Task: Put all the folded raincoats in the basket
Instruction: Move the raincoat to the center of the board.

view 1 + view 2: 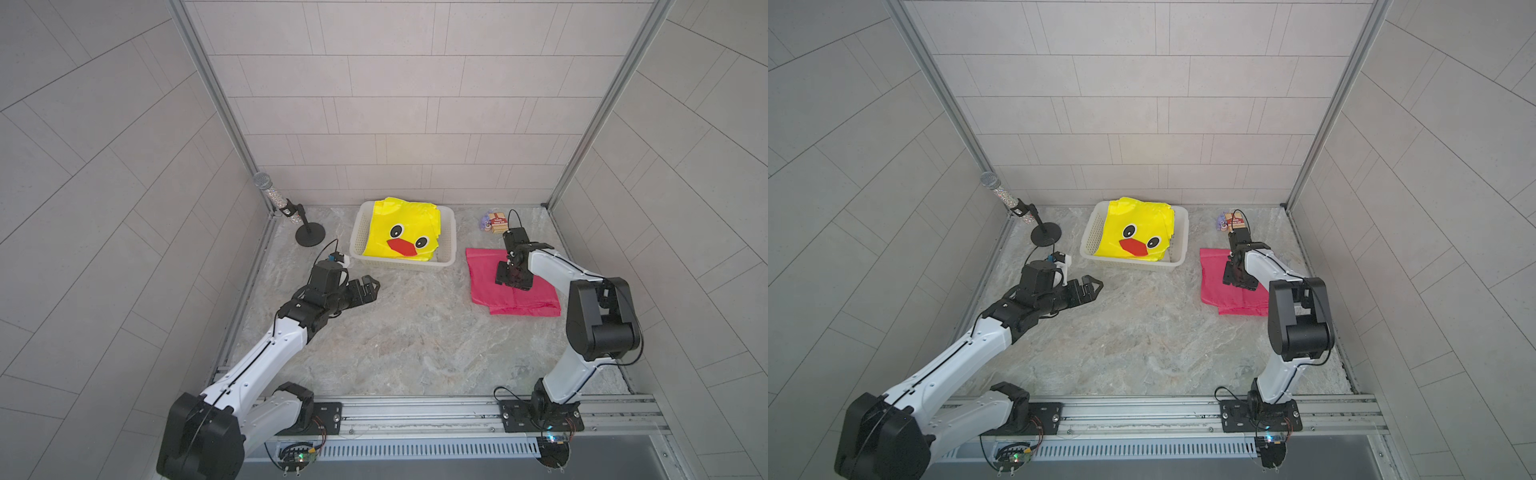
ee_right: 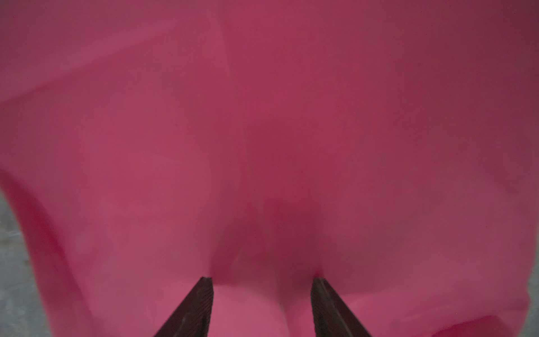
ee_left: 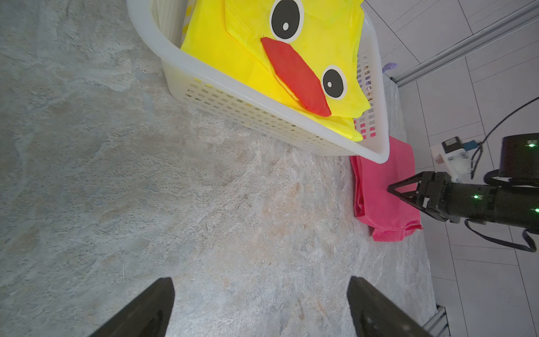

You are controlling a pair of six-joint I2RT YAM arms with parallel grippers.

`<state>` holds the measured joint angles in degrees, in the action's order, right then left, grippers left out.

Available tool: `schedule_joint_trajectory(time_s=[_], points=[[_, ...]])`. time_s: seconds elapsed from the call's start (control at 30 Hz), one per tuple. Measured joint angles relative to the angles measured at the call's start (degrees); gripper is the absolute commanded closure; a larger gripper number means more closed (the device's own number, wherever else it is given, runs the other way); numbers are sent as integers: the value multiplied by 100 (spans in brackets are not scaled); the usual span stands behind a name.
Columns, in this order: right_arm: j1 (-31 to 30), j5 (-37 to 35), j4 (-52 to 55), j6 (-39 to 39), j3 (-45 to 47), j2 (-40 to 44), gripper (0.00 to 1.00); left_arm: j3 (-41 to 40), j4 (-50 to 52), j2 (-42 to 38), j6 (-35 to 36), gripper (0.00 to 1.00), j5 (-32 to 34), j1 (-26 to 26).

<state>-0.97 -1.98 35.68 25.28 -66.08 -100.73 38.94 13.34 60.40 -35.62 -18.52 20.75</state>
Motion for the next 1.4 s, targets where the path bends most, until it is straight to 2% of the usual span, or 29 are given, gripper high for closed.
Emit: schedule_joint_trajectory(time_s=[0.2,0.43,0.83,1.13,1.27,1.4], points=[[-111,-4,-219,15,328,-39,42,-85,39,-31,-24,0,-31,0],[-498,42,-310,192,809,358,41,-120,22,48,-70,0,-111,0],[-1711,122,-151,1043,1744,1425,40,-535,-323,105,-361,0,-393,2],[-2918,68,-238,1814,1950,1665,38,-776,-544,105,-695,0,-597,9],[-2957,-286,-111,1919,1923,1882,41,-831,-629,85,-743,0,-662,39],[-2581,-564,83,1773,1620,2354,42,-911,-669,11,-782,0,-717,63]])
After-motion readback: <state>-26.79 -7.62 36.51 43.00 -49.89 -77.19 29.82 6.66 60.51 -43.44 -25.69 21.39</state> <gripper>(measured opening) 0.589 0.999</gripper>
